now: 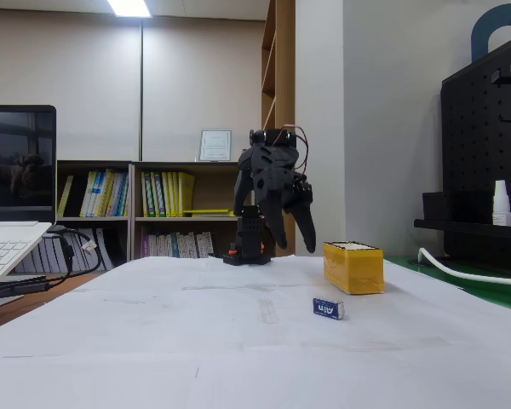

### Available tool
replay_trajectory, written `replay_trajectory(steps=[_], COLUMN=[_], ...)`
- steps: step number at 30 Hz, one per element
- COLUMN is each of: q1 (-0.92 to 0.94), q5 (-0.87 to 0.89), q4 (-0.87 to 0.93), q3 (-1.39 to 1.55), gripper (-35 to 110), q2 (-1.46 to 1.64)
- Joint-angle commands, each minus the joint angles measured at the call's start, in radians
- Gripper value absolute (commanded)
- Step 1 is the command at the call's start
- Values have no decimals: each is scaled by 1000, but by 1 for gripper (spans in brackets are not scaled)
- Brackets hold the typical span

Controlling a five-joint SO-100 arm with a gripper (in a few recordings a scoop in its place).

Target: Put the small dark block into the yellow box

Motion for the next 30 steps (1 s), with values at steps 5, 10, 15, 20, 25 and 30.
replay_trajectory(steps=[5,10,15,20,25,30], q1=[-28,-38,-54,-67,-77,-91], q5=[-100,-101,-80,-51,-46,-40], q4=[-35,-57,-61,-67,-100,-117], q3=[98,137,156,195,221,252], gripper=[21,21,21,21,19,19], q2=[28,81,129,181,238,276])
